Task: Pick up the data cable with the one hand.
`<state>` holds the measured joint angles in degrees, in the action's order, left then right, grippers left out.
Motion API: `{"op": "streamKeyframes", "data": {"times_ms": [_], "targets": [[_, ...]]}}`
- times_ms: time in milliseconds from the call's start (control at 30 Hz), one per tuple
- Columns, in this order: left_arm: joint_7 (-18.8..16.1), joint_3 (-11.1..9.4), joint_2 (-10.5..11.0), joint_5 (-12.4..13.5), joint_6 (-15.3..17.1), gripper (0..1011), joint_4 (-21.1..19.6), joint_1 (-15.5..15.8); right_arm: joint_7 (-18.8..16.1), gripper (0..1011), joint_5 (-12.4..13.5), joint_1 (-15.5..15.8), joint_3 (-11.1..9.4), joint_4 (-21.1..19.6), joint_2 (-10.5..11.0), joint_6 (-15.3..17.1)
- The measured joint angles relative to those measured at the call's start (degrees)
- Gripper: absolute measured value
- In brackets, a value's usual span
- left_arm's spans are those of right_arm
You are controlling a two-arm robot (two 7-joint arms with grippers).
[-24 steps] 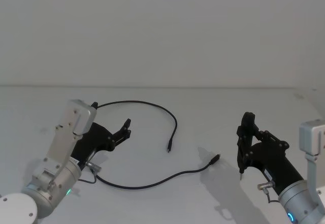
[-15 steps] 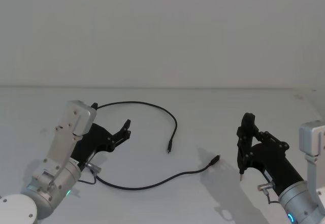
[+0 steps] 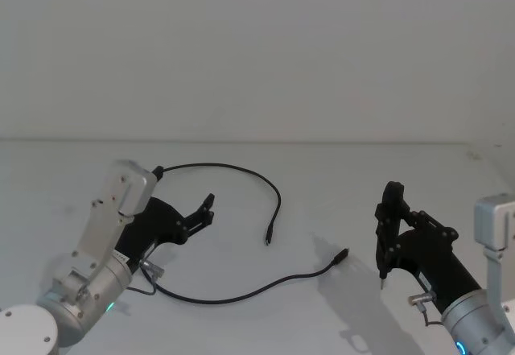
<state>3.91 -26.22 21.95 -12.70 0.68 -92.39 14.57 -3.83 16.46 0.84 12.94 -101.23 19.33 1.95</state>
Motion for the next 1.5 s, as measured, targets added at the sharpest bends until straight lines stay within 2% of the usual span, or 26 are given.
{"op": "streamKeyframes", "data": {"times_ms": [300, 733, 1167, 1500], "targets": [[5.7, -0.7, 0.2, -2.4, 0.5, 1001, 1.7, 1.8, 0.0, 279, 0.0, 0.0, 0.0, 0.0, 0.0, 0.0], [17.0, -3.0, 0.3, -6.4, 4.2, 1001, 6.2, 6.2, 0.0, 279, 0.0, 0.0, 0.0, 0.0, 0.0, 0.0], [29.7, -8.0, -0.9, -8.7, 8.8, 1001, 14.6, 13.9, 0.0, 279, 0.0, 0.0, 0.0, 0.0, 0.0, 0.0], [36.3, -11.0, -2.4, -9.5, 10.5, 1001, 20.7, 19.0, 0.0, 279, 0.0, 0.0, 0.0, 0.0, 0.0, 0.0]]}}
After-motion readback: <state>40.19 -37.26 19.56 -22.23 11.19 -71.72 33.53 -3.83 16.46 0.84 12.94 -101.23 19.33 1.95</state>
